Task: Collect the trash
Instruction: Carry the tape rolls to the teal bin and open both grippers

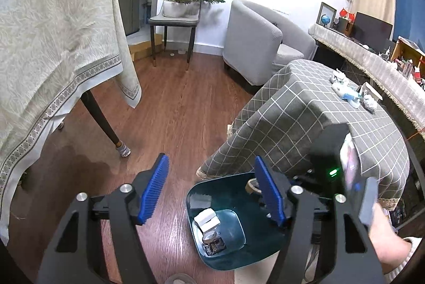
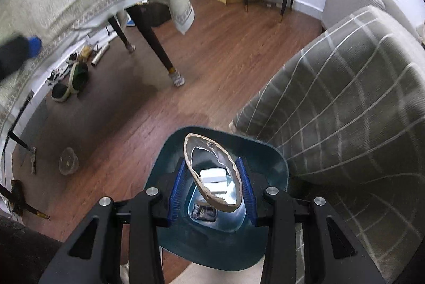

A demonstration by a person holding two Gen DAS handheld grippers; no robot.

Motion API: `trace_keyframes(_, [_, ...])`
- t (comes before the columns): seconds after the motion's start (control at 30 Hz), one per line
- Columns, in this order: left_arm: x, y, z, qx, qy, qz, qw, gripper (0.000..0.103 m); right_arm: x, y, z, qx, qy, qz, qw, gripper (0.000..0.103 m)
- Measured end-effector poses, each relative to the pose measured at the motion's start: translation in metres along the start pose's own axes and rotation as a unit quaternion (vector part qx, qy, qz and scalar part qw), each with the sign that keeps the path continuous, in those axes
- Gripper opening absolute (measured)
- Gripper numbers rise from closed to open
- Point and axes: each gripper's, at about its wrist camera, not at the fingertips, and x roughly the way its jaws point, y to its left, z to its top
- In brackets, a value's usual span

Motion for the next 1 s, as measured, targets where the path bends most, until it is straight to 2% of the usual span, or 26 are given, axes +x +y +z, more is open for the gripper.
trace_keyframes(0.27, [-0.012, -0.005, 0.007, 0.002, -0.014, -0.017, 0.9997, 0.049, 0.022, 0.004, -0.01, -0.009, 0.04, -0.009, 0.999, 0.041])
trace_keyframes(0.43, [-0.022, -0.014, 0.011, 0.006, -0.029, -0.032, 0.9991, 0.043, 0.037, 0.001, -0.023, -0.022, 0.069, -0.024, 0.997, 0.041])
trace_keyframes(0.47, [-0.023, -0.015, 0.012, 0.007, -0.031, -0.034, 0.9989, 0.043, 0.038, 0.001, -0.024, -0.025, 0.073, -0.027, 0.997, 0.043])
trace_keyframes(0.53, [-0.026, -0.019, 0.015, 0.007, -0.037, -0.037, 0.9986, 0.043, 0.042, -0.002, -0.031, -0.03, 0.081, -0.039, 0.996, 0.064])
trace_keyframes(0.6, [-0.028, -0.022, 0.016, 0.008, -0.042, -0.04, 0.9983, 0.043, 0.043, -0.005, -0.035, -0.032, 0.086, -0.042, 0.995, 0.064])
trace_keyframes(0.77, [-0.026, -0.031, 0.019, 0.016, -0.047, -0.034, 0.9982, 0.043, 0.029, -0.007, -0.038, -0.036, 0.069, -0.029, 0.997, 0.064])
trace_keyframes(1.0, [-0.027, -0.041, 0.023, 0.024, -0.059, -0.031, 0.9974, 0.043, -0.018, 0.001, -0.027, -0.055, 0.002, -0.001, 0.998, 0.064])
